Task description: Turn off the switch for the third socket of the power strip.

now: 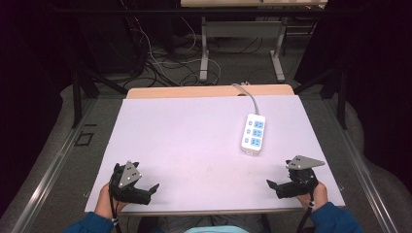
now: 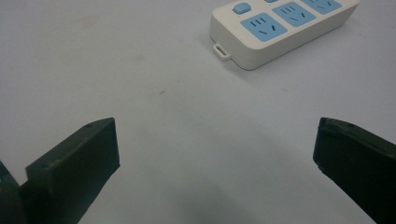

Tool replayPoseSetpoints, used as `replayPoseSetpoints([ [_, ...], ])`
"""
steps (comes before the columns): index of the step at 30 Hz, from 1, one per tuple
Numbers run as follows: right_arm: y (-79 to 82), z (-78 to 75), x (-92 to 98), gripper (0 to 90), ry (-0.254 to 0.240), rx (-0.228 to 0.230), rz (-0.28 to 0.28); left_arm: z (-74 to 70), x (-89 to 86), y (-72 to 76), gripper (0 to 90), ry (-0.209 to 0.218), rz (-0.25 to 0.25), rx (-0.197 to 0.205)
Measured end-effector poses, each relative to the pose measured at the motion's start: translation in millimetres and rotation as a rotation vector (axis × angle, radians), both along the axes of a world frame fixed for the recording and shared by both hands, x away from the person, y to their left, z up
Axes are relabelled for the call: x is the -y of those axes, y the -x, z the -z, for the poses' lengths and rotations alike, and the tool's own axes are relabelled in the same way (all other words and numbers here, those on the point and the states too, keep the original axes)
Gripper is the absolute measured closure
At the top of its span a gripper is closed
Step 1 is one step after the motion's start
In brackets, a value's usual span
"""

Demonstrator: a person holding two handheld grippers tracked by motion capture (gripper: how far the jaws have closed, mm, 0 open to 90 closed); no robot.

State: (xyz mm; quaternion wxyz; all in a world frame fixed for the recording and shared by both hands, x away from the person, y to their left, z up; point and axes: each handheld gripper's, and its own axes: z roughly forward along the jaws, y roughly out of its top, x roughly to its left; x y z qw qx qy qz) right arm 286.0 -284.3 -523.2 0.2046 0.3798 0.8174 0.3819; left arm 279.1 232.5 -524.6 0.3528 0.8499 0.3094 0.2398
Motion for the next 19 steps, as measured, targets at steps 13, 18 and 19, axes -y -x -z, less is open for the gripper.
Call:
replayPoseSetpoints([
  [13, 0.5, 0.1, 0.4, 0.0, 0.019, -0.008, -0.009, 0.8, 0.8, 0.2, 0.1, 0.013, -0.002, -0.013],
  [18, 0.2, 0.0, 0.4, 0.0, 0.02, -0.004, -0.014, 1.0, 0.9, -0.5, 0.1, 0.01, -0.002, -0.014],
  [19, 0.8, 0.3, -0.3, 0.0, 0.01, -0.005, 0.0, 1.1, 1.0, -0.7, 0.1, 0.009, -0.002, -0.013],
])
